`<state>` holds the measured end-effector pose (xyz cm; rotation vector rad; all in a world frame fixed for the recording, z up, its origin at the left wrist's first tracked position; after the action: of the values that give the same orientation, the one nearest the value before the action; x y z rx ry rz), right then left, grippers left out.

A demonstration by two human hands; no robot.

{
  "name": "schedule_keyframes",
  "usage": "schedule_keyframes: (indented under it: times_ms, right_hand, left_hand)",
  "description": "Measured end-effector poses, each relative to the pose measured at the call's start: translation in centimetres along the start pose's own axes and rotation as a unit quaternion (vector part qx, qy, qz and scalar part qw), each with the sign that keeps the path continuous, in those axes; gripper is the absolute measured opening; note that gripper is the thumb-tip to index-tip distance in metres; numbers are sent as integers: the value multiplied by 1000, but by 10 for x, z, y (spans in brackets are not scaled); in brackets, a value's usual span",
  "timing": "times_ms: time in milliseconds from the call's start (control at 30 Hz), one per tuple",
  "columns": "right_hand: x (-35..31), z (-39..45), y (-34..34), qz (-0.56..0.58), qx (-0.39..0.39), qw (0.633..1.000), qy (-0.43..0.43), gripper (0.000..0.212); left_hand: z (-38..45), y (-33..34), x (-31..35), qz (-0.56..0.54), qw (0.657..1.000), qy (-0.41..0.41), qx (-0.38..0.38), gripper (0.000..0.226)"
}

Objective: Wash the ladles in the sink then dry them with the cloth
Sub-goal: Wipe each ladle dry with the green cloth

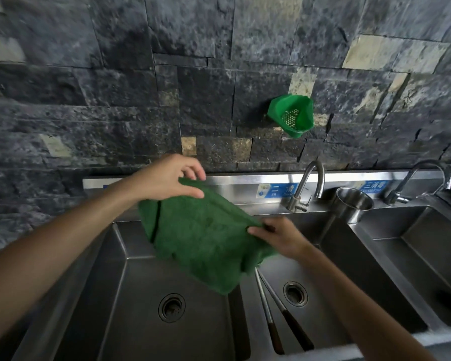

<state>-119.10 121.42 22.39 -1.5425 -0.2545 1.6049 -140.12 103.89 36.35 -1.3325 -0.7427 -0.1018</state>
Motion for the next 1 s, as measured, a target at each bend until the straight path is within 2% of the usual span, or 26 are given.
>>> schedule_keyframes:
  times_ms: [100,200,367,567,733,833,1000]
  right_hand:
    - [-6,1,-35,44,19,999,-17,34]
    - [-14,7,-69,-2,41,999,-27,40]
    - [-28,10,-100,27,68,996,-53,17]
    - [-33,7,-117,102,65,989,-85,12]
    - [-30,0,-127,196,135,967,-91,18]
    - [-33,-2,-136,186,182,963,-74,20]
    - [-29,-1,-144,122,232,965,-26,24]
  left_hand:
    - [-1,7,-44,46,997,-57,-29,37]
    - [-2,17,-79,52,995,-71,-36,62]
    - [-8,20,-108,9,994,-82,-71,63]
    - [-11,19,-126,-89,990,-85,-74,70]
    - [-21,15,-128,-197,972,-116,-60,39]
    - [-21,9,-126,-224,967,-112,-43,40]
    - [-19,17,-128,-177,966,-137,-131,26]
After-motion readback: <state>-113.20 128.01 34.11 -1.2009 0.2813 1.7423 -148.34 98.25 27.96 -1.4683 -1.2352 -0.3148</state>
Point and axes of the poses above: each hand's wrist, its own z-axis towards the middle knuckle, its own y-axis out of the palm, x = y × z, the point moved 5 cm from there along z, towards the middle knuckle, and after that the axes turned 14 degrees about -y, right-handed, at the moved point
